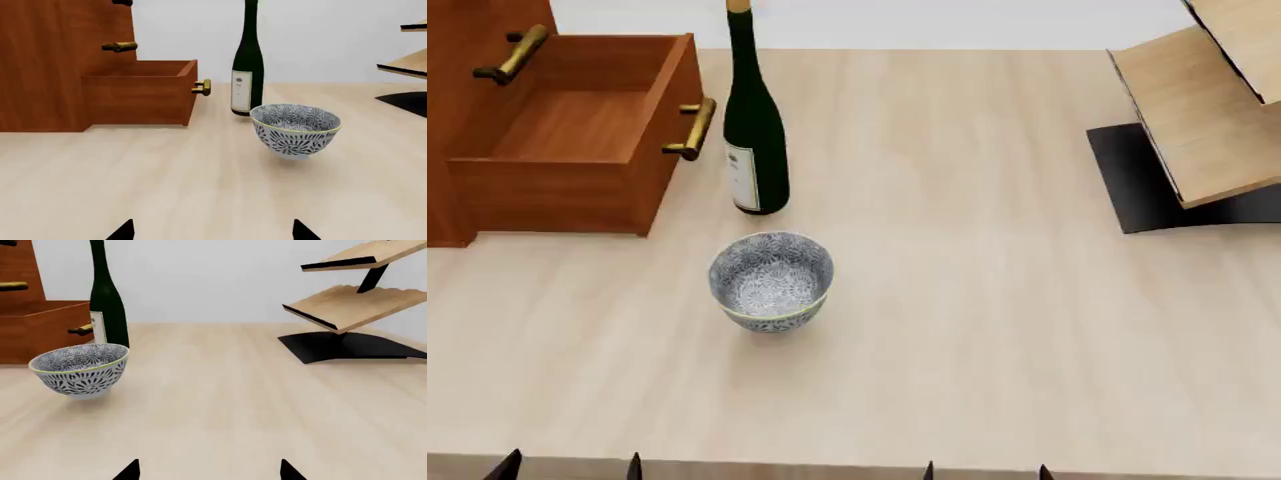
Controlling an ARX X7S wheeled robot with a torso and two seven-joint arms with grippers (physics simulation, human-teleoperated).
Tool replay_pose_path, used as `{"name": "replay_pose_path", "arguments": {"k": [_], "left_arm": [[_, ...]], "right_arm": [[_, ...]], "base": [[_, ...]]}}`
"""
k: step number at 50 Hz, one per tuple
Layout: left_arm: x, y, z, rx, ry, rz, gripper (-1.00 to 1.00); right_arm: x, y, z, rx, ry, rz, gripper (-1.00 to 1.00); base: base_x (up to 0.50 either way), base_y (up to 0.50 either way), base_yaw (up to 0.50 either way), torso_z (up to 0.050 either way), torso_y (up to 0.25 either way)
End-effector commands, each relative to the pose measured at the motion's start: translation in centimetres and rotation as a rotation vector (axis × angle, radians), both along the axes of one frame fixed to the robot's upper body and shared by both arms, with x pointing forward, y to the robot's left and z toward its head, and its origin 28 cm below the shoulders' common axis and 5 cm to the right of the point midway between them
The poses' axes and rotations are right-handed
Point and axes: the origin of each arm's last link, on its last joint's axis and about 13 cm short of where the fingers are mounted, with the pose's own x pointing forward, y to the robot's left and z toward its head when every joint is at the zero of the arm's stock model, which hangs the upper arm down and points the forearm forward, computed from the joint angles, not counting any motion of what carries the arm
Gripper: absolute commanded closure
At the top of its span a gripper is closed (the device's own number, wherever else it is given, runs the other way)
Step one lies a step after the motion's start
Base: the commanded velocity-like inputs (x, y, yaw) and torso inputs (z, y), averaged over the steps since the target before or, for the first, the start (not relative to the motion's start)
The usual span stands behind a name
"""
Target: Close the bottom drawer of the cabinet and open the top drawer.
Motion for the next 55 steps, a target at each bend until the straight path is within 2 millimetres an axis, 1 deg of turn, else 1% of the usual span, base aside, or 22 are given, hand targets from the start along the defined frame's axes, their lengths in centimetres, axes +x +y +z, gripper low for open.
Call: {"name": "replay_pose_path", "arguments": {"k": [1,5,10,13,15,20,25,29,40,47,54,55], "left_arm": [[0.0,0.0,0.0,0.000,0.000,0.000,-1.00],[0.2,-0.2,0.1,-0.035,0.007,-0.013,-1.00],[0.5,-0.4,-0.3,-0.030,0.012,-0.019,-1.00],[0.4,-0.5,-0.1,-0.033,-0.010,-0.027,-1.00],[0.4,-0.4,0.2,-0.070,-0.006,-0.041,-1.00],[0.6,-0.5,1.1,-0.042,-0.054,-0.045,-1.00],[0.6,-0.5,1.3,-0.026,-0.078,-0.049,-1.00],[0.6,-0.5,2.2,-0.035,-0.095,-0.063,-1.00],[1.1,-0.3,4.3,-0.026,-0.151,-0.058,-1.00],[1.4,-0.2,6.2,-0.034,-0.195,-0.056,-1.00],[2.2,0.3,9.1,-0.021,-0.279,-0.055,-1.00],[2.9,0.7,11.3,0.009,-0.357,-0.029,-1.00]], "right_arm": [[0.0,0.0,0.0,0.000,0.000,0.000,-1.00],[0.4,0.1,-0.4,0.003,0.009,0.004,-1.00],[0.7,0.1,-0.9,0.005,0.023,0.003,-1.00],[0.8,0.1,-0.9,0.005,0.024,0.004,-1.00],[0.8,0.2,-0.9,0.006,0.023,0.004,-1.00],[1.0,0.1,-0.6,0.001,0.020,0.003,-1.00],[1.0,0.1,-0.7,0.001,0.020,-0.002,-1.00],[1.2,0.0,-0.2,-0.004,0.010,-0.007,-1.00],[2.2,-0.3,2.2,-0.028,-0.031,-0.011,-1.00],[3.0,-0.6,3.4,-0.048,-0.046,-0.022,-1.00],[3.7,-1.0,4.9,-0.059,-0.067,-0.036,-1.00],[4.1,-1.3,6.1,-0.052,-0.091,-0.051,-1.00]], "base": [[0.00,0.00,0.00,0.000,0.000],[0.00,0.00,0.00,0.000,0.000],[0.00,0.00,0.00,0.000,0.000],[0.00,0.00,0.00,0.000,0.000],[0.00,0.00,0.00,0.000,0.000],[0.00,0.00,0.00,0.049,0.025],[0.00,0.00,0.00,0.050,0.024],[0.00,0.00,0.00,0.050,0.025],[0.00,0.00,0.00,0.050,0.025],[0.00,0.00,0.00,0.050,0.025],[0.00,0.00,0.00,0.050,0.025],[0.00,0.00,0.00,0.050,0.023]]}}
